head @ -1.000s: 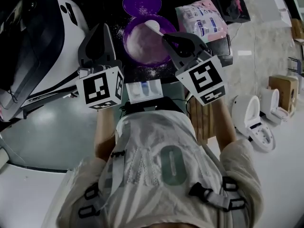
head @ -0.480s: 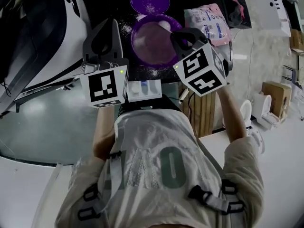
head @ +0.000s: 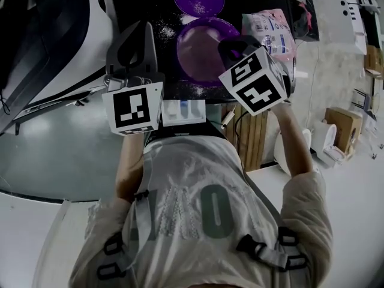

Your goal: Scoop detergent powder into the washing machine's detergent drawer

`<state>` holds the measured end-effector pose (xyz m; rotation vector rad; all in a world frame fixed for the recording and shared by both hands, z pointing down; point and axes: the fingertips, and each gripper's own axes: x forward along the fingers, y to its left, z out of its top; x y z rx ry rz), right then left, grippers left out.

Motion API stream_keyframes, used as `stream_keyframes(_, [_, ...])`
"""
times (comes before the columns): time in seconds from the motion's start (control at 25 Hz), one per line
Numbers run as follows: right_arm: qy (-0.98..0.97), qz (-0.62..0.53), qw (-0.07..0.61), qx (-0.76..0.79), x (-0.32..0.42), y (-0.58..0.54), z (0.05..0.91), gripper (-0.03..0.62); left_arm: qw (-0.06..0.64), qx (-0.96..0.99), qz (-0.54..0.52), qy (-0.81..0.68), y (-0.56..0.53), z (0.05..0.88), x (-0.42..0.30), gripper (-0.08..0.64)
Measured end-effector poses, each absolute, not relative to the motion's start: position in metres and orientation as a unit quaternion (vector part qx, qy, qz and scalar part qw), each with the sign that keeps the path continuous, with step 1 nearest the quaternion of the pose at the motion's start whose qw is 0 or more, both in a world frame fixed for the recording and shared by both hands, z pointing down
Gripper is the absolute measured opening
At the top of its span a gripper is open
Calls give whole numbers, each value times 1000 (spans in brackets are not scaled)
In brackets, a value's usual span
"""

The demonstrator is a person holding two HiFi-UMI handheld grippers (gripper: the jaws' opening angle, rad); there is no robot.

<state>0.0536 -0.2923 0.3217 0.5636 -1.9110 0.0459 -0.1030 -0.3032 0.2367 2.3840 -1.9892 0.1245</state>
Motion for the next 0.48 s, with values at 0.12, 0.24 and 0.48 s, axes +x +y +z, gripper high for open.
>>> stream_keyframes(0.12, [-805,38,545,231,52,-290,324,9,22,766,40,-642,-303,241,-108,20])
stream_keyframes(0.24, [-801,45,554,221,52,-287,325,9,24,766,41,-641,-303,243,-110,20])
stream_keyframes(0.48, [-780,51,601,166,47,-271,331,9,29,770,40,-637,-306,247,-108,20])
